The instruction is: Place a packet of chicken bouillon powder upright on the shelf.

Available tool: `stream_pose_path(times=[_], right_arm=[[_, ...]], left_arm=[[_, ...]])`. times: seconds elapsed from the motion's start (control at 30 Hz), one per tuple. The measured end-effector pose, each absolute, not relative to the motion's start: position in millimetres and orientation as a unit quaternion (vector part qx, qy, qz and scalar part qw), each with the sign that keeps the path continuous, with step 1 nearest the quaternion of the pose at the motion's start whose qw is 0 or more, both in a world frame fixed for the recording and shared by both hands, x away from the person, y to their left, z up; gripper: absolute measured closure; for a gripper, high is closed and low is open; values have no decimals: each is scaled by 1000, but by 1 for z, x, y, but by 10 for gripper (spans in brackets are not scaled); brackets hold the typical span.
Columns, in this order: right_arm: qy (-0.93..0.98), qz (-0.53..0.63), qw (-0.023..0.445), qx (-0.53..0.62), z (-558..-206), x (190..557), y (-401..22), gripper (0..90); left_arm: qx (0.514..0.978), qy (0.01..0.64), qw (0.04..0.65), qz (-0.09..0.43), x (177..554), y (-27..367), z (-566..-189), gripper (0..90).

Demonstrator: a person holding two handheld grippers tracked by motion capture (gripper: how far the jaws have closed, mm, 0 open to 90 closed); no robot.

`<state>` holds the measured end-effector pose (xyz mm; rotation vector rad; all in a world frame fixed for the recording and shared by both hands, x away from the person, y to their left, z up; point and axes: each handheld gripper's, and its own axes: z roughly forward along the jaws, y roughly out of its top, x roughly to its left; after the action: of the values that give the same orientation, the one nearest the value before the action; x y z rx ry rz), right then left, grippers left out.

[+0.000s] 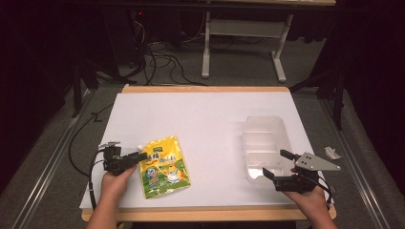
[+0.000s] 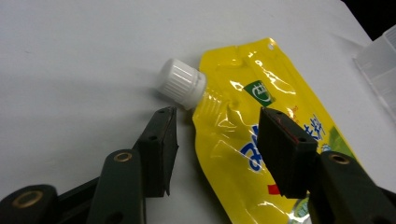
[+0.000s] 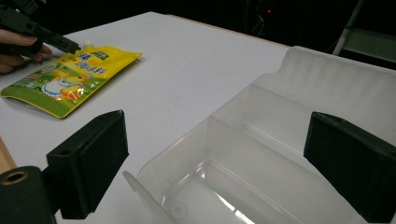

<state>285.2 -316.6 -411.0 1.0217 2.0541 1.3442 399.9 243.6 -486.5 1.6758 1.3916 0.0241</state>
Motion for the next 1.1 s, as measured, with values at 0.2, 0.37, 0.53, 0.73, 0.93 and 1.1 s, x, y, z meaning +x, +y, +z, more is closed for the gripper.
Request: stream_pose_path(times=[0.2, 0.37, 0.53, 0.73, 0.93, 1.1], right_arm=[[751, 490, 239, 373, -411, 285, -316, 70], [750, 489, 240, 375, -411, 284, -317, 73], [750, 490, 241, 374, -411, 285, -317, 77], [750, 488, 241, 376, -411, 285, -317, 80], [750, 487, 242, 377, -411, 284, -317, 83], [750, 488, 243, 375, -411, 284, -317, 84]], left_arm=[[684, 563, 465, -5, 400, 242, -487, 518], [688, 560, 461, -2, 399, 240, -487, 588], [690, 555, 465, -10, 399, 239, -487, 615], [685, 544, 485, -21, 396, 233, -483, 645], [683, 536, 496, -16, 393, 230, -481, 704], [689, 533, 492, -10, 392, 228, -480, 761]])
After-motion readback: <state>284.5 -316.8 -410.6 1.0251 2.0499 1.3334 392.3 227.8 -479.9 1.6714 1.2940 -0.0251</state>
